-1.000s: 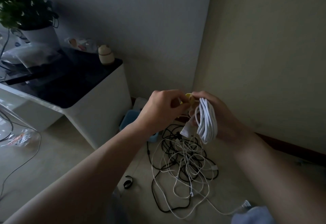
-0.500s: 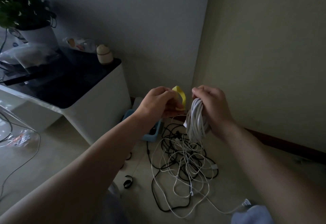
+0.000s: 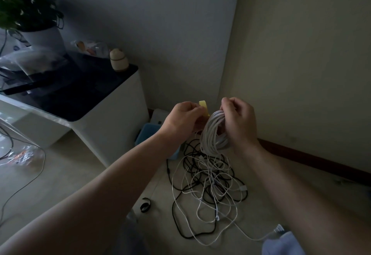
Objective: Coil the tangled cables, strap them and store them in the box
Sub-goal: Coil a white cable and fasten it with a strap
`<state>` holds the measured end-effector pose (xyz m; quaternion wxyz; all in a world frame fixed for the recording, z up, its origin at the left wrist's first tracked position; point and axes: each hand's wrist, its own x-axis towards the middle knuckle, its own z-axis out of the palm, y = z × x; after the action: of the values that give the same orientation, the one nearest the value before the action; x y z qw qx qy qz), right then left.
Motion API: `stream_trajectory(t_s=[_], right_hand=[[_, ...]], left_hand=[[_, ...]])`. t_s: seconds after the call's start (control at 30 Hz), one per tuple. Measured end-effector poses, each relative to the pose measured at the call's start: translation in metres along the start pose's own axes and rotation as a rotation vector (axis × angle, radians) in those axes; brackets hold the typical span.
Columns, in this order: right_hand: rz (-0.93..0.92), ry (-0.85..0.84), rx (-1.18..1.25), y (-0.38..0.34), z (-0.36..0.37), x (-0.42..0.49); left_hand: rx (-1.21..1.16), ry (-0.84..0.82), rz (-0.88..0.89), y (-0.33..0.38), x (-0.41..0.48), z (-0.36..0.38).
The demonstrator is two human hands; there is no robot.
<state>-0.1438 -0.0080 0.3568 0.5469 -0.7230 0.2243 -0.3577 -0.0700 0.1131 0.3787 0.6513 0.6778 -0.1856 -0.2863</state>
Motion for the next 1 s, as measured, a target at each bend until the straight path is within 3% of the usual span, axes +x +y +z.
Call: stream_trajectory(t_s=[0.2, 0.33, 0.43, 0.77, 1.0], right_hand=[[0.074, 0.17, -0.06, -0.001, 0.001, 0.002], [0.112, 0.212, -0.084, -0.001, -0.001, 0.004], [0.128, 0.216, -0.098, 0.001, -0.001, 0.002], [0.228, 0.194, -0.07, 0.008, 0.001, 0.0], [0.322, 0.154, -0.042, 0.008, 0.001, -0.001]], left_hand=[[0.143, -0.009, 0.056, -0.007, 0.002, 0.003], [-0.162, -0.035, -0.105, -0.01, 0.005, 0.006], [-0.269, -0.025, -0.194, -0.01, 0.005, 0.01], [-0.12, 0.064, -0.173, -0.012, 0.003, 0.018], [-0.319, 0.053, -0.281, -0.015, -0.002, 0.017]])
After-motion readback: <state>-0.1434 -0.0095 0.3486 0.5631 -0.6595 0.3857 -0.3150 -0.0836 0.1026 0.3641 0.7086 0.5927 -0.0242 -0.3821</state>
